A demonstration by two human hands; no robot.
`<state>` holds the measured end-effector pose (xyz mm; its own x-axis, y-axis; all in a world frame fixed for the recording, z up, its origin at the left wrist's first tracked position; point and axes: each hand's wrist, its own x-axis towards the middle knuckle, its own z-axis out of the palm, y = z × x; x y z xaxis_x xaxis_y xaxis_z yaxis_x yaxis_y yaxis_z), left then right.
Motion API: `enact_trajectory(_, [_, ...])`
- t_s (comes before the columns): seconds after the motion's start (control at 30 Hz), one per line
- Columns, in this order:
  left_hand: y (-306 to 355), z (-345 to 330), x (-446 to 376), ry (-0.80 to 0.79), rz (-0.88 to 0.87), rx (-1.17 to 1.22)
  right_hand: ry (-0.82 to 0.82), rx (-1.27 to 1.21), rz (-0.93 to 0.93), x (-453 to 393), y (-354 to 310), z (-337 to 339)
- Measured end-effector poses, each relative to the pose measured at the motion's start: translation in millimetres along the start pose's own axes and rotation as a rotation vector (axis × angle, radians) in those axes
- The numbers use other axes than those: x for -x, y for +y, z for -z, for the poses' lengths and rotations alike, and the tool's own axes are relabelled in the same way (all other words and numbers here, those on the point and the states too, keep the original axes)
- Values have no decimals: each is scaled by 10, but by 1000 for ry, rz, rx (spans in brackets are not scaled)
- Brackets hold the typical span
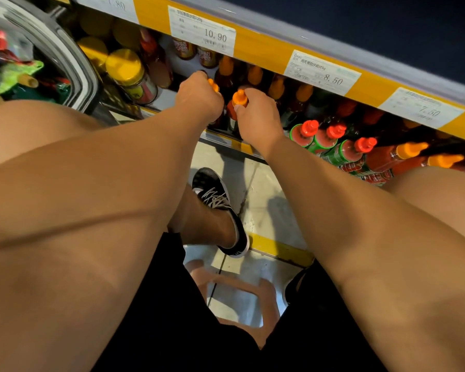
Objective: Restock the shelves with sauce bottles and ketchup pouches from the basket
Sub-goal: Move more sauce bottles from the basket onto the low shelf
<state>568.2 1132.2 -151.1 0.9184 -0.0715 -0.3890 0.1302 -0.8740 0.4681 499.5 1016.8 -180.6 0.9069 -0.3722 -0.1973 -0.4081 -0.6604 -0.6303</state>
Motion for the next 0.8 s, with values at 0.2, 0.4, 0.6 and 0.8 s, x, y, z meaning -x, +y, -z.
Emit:
enact_trajectory(0.2, [94,51,78,-5,91,102,0,23,-36,57,20,192])
enact_trajectory(0.4, [149,129,323,90,44,133,84,169,12,183,171,563])
enact_trajectory(0.6, [292,93,558,86,-69,34,195,335,2,362,329,822])
enact_trajectory(0.8, [409,-226,709,-220,-251,-28,225,420,-97,295,444,881])
